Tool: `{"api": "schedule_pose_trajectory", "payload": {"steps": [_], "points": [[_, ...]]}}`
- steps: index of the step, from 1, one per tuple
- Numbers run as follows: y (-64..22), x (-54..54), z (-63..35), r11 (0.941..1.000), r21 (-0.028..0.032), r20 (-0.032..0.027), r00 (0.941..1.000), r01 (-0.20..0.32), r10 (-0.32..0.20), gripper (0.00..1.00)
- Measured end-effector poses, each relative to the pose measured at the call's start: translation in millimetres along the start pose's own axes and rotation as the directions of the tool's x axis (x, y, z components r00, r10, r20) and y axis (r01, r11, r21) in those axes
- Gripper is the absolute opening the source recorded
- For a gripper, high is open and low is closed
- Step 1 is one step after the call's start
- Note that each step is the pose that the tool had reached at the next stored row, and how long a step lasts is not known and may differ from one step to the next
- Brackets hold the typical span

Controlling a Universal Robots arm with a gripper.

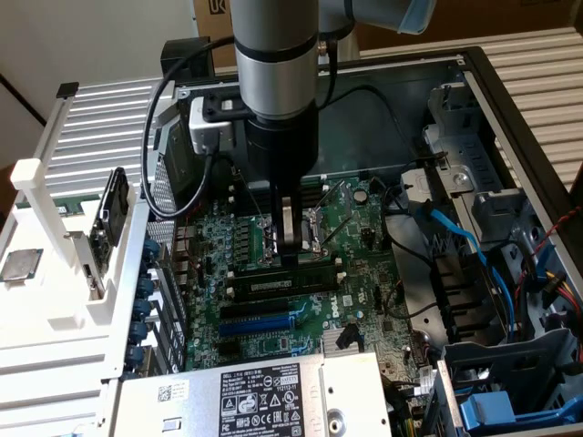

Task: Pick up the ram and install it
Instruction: 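Press down the ram until it locks into place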

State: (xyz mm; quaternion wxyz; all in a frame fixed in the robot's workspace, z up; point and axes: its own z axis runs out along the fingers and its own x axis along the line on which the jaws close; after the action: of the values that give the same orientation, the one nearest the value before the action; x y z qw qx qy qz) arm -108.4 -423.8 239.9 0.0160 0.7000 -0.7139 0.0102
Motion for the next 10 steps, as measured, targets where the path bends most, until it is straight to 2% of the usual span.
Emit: {"api": "schedule_pose_trajectory", "payload": {"steps": [10], "points": [[0.0, -0.4, 6.3, 1.0000, 0.0000, 0.0000, 1.0000, 0.000, 0.000, 0.10]]}}
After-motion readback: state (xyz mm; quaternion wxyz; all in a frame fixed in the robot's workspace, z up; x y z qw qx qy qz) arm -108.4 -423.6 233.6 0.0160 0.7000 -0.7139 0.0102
